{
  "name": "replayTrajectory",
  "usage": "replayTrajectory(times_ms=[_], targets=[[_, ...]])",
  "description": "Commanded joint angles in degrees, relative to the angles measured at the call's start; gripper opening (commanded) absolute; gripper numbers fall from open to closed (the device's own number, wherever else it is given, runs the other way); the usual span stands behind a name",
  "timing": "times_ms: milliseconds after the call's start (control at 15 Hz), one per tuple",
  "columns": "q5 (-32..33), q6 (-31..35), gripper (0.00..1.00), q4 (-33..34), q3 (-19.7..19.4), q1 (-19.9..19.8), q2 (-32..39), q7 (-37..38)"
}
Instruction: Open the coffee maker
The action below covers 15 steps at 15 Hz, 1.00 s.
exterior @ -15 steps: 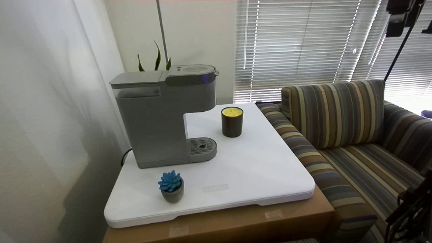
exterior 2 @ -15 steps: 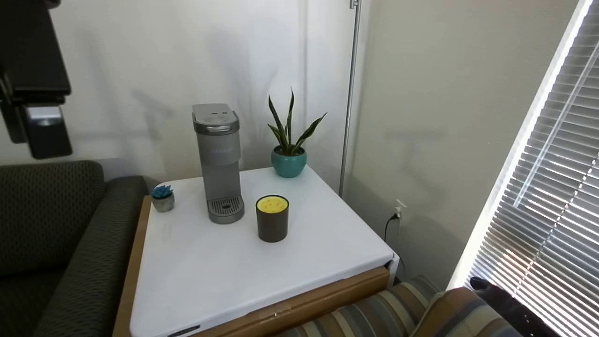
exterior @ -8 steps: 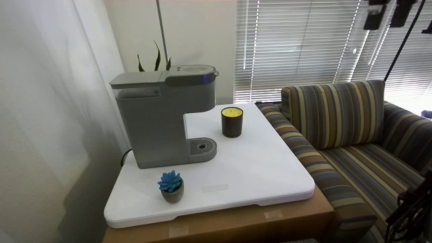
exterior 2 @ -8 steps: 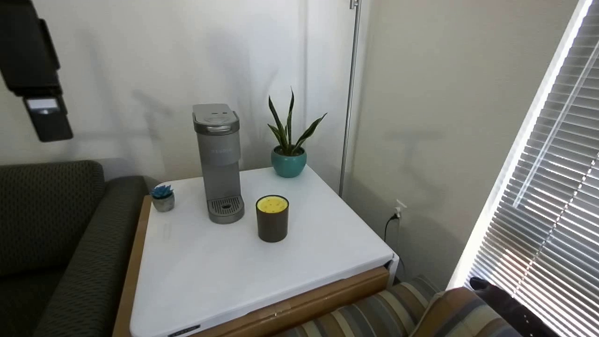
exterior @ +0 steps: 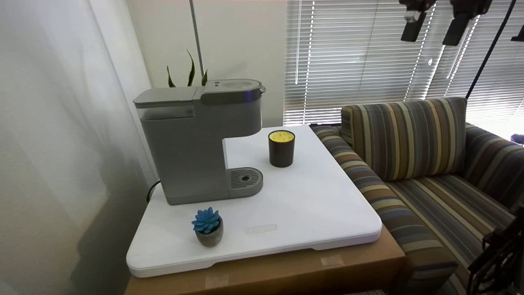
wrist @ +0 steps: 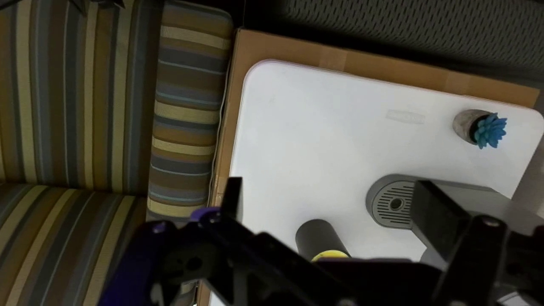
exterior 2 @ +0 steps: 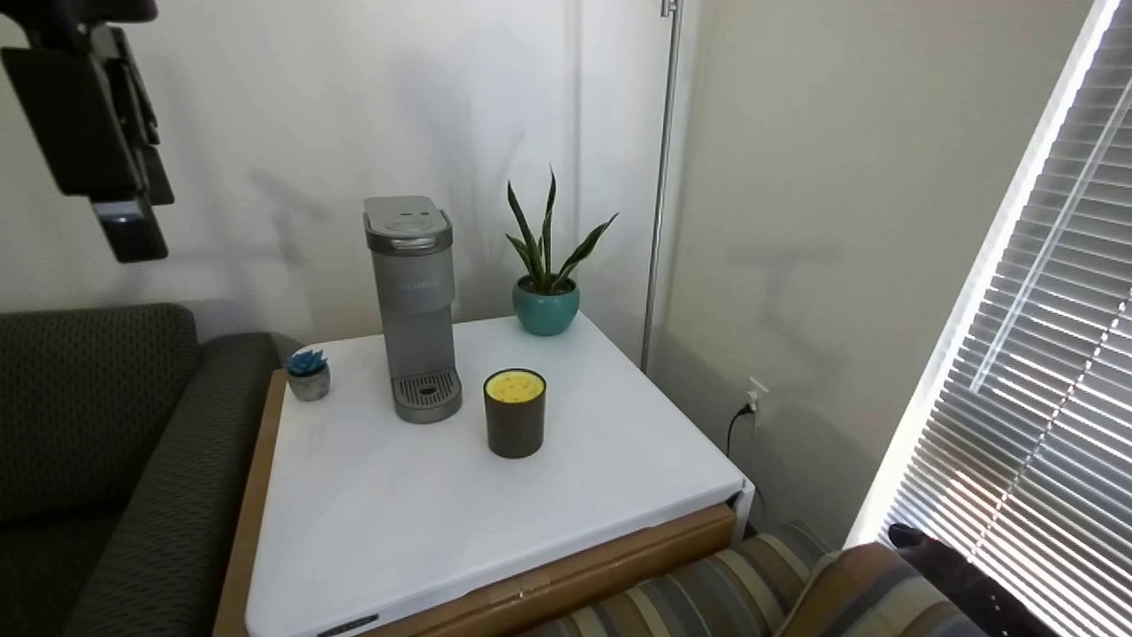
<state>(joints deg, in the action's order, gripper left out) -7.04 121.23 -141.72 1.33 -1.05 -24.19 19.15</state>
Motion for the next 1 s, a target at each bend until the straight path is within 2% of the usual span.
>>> replayTrajectory(times_ms=[0,400,533,600,667,733,933], targets=[[-2.6,6.8,1.0,-0.6,0.8,-1.2,1.0,4.9],[-12.0,29.6,1.0,-0.3,2.4,0.1,13.1,16.9],[-14.8,35.6,1.0,0.4,2.7,1.3,17.5,18.5],[-16.5,37.3,1.0,1.0,2.5,2.2,19.4,17.6],[-15.6,32.8,1.0,2.1,2.1,2.2,20.3,16.7],[-14.2,34.5,1.0,-0.3,2.2,2.0,17.2,17.6],[-14.2,34.3,1.0,0.9,2.2,2.4,20.0,17.6]])
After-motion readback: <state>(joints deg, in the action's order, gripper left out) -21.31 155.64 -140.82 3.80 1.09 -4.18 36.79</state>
